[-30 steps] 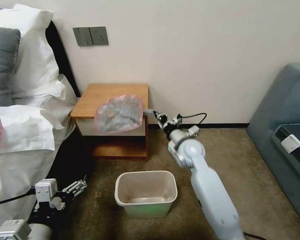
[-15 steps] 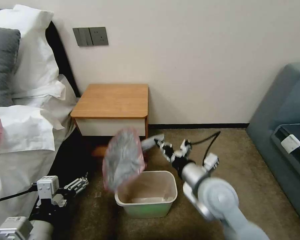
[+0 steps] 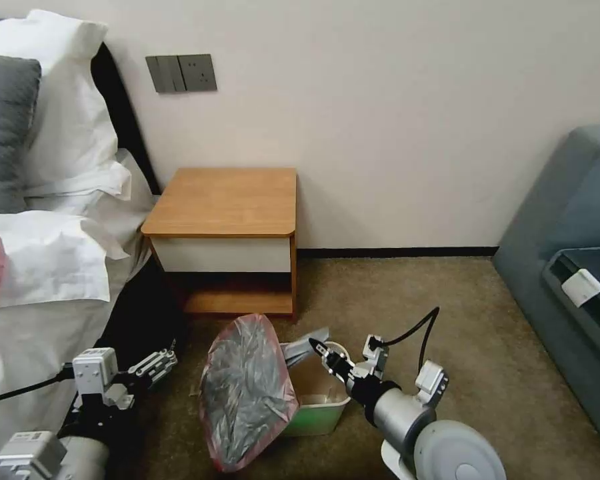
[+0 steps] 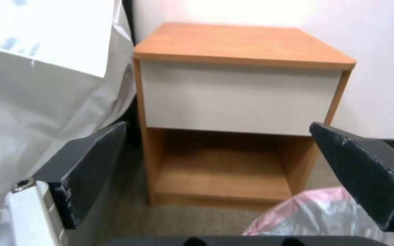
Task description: Pick up the garbage bag from the table and place it over the trash can.
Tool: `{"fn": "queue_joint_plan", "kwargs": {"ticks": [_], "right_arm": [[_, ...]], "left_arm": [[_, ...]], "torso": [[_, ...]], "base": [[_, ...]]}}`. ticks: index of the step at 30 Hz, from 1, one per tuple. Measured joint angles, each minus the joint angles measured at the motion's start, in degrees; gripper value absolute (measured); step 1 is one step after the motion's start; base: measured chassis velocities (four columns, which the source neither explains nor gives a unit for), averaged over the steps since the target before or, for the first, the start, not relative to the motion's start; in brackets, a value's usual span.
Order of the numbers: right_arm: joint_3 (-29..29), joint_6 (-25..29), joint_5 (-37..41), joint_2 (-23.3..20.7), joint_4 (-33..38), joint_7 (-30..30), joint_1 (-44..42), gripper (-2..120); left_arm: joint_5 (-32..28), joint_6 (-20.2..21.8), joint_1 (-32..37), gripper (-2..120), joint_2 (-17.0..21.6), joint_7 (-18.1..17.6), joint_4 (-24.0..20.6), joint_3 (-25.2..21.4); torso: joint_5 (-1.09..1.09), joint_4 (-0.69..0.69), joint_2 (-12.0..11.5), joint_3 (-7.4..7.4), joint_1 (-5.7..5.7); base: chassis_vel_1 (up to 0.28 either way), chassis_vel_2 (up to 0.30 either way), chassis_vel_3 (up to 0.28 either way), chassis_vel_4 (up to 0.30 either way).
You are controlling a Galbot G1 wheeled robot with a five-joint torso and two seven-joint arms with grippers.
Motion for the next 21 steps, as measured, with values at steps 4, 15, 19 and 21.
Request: {"fn": "queue_joint_plan", "kwargs": {"ticks": [4,15,19,21], "right_arm": [[-0.3,-0.3,-0.4,-0.1,-0.4,2.1,-0.3,21],[2.7,-1.8,-1.5,-1.2,1.9,3.1,-4.5,64],[3.7,-1.8,-1.7,-1.2,3.0,3.1,-5.5,78],[4.3,-1.9,-1.7,-1.2,4.1,3.1,-6.2,87]], "left_arm": [[0.1,0.0,-0.3,100,0.0,-0.1,0.0,0.1],[0.4,0.0,-1.4,100,0.5,-0.1,0.0,1.0],[0.4,0.1,-1.6,100,0.9,-0.1,0.0,1.2],[0.6,0.2,-1.6,100,1.1,-0.1,0.0,1.7]], "torso": [[0.0,0.0,0.0,0.0,0.0],[-0.01,0.0,0.0,0.0,0.0],[0.0,0.0,0.0,0.0,0.0],[-0.01,0.0,0.0,0.0,0.0]], "base": [[0.0,0.0,0.0,0.0],[0.0,0.0,0.0,0.0],[0.0,0.0,0.0,0.0],[0.0,0.0,0.0,0.0]]}}
